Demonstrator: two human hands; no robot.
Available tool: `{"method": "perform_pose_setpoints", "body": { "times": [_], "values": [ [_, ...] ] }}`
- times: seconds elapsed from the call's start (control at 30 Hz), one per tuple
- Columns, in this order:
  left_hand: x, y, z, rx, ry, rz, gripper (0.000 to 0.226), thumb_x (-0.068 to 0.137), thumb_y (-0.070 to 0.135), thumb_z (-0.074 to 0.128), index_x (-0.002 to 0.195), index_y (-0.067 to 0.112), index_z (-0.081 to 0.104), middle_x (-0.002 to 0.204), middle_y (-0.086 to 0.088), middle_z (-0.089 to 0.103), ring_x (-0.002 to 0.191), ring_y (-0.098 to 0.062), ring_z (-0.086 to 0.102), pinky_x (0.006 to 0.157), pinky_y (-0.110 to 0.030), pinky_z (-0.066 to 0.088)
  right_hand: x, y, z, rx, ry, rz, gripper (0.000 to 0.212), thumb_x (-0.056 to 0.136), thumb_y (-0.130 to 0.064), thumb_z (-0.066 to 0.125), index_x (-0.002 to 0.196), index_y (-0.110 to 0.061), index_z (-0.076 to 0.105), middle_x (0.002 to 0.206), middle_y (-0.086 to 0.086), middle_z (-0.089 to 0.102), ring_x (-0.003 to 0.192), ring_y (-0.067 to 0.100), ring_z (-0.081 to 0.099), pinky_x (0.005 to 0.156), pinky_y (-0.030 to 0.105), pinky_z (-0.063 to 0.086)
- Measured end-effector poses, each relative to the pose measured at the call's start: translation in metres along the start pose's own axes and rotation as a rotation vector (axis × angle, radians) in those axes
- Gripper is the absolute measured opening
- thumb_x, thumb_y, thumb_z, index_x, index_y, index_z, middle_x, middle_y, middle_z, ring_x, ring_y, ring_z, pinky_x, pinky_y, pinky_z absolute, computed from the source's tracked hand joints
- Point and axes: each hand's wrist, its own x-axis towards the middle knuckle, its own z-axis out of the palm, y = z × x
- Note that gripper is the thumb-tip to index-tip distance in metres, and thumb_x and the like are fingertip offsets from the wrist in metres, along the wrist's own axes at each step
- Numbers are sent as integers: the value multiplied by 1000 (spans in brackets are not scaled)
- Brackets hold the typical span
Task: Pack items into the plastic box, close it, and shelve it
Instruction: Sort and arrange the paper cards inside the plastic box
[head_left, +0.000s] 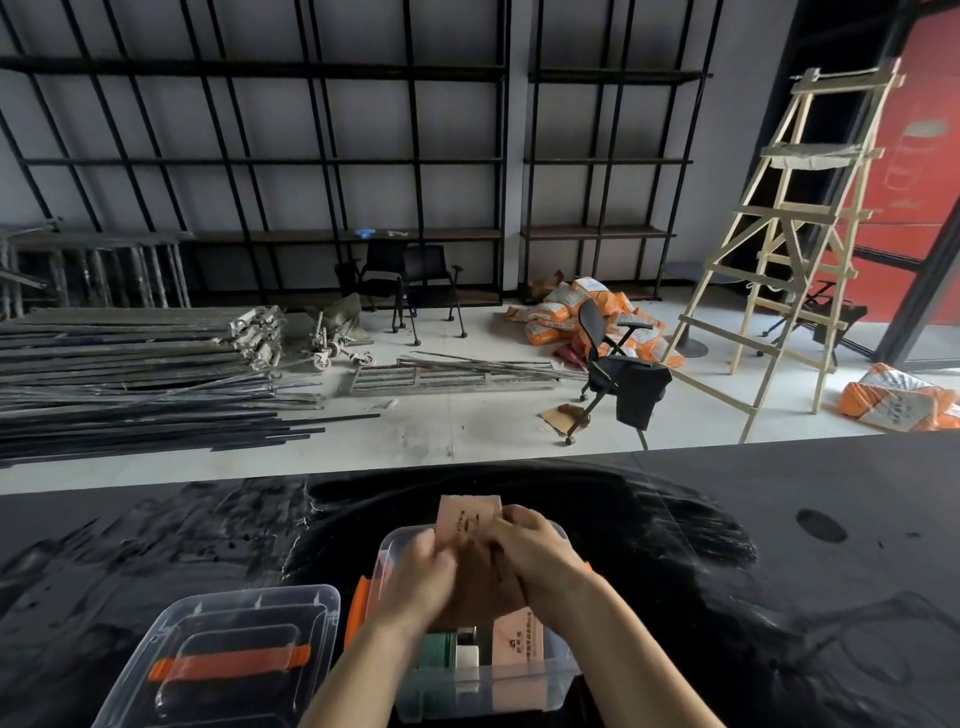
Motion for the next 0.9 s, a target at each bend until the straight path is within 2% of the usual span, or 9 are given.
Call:
{"method": "perform_pose_setpoints", "body": {
  "times": [0.13, 0.23, 0.33, 0.4, 0.47, 0.57, 0.7, 0.8, 0.9],
  "values": [
    [-20, 11, 28, -274, -102, 62, 26, 97, 36, 44, 114, 21, 56, 111, -10, 72, 102, -25, 70, 88, -49, 58, -12, 2, 18, 158, 47, -23, 19, 97, -21, 56, 111, -8, 58, 88, 5, 66, 82, 15, 66, 65, 28, 52],
    [-22, 16, 29, -391, -188, 54, 26, 101, 26, 43, 113, 31, 66, 108, -4, 76, 101, -22, 73, 89, -46, 58, -15, 1, 8, 205, 111, -45, 25, 91, -26, 66, 108, -9, 59, 94, 12, 71, 82, 21, 71, 68, 34, 59],
    [-13, 16, 24, -63, -167, 157, 28, 101, 24, 41, 110, 27, 67, 99, 2, 77, 88, -15, 73, 87, -39, 58, -12, -4, -18, 178, 257, -105, 23, 91, -32, 62, 107, -16, 61, 98, 12, 72, 85, 27, 72, 76, 45, 62],
    [-3, 11, 29, 439, -76, 265, 27, 98, 22, 40, 95, 22, 67, 98, 4, 75, 84, -14, 72, 75, -33, 60, -13, -7, -34, 164, 332, -132, 20, 95, -31, 55, 112, -19, 58, 101, 8, 69, 88, 25, 67, 67, 40, 57],
    [2, 4, 42, 818, -135, 306, 24, 94, 17, 40, 83, 16, 61, 100, -2, 75, 89, -18, 71, 69, -29, 60, -12, -6, -44, 186, 373, -131, 20, 96, -30, 51, 113, -21, 56, 102, 8, 67, 89, 24, 65, 65, 34, 50],
    [8, -8, 62, 1067, -264, 289, 21, 91, 12, 48, 107, 14, 61, 108, -4, 70, 99, -22, 67, 84, -36, 58, -10, 3, -50, 197, 394, -91, 22, 94, -31, 51, 111, -18, 57, 102, 12, 68, 88, 27, 65, 66, 34, 51],
    [17, -20, 80, 1206, -321, 262, 32, 89, 12, 54, 121, 13, 57, 118, -6, 65, 107, -25, 62, 91, -37, 51, -9, 12, -52, 228, 385, -43, 22, 91, -30, 51, 107, -16, 57, 102, 15, 68, 86, 29, 66, 69, 36, 53],
    [16, -23, 88, 1150, -241, 264, 25, 88, 10, 55, 111, 19, 60, 108, -1, 68, 99, -21, 63, 80, -32, 49, -7, 14, -54, 222, 365, -28, 22, 89, -31, 52, 106, -17, 57, 102, 15, 68, 83, 28, 66, 70, 40, 56],
    [22, -13, 78, 967, -188, 231, 28, 81, 9, 54, 98, 30, 60, 96, 11, 67, 88, -13, 62, 77, -30, 51, -6, 14, -58, 190, 351, -5, 27, 88, -34, 52, 108, -17, 57, 102, 16, 68, 92, 33, 69, 83, 48, 58]
  ]
}}
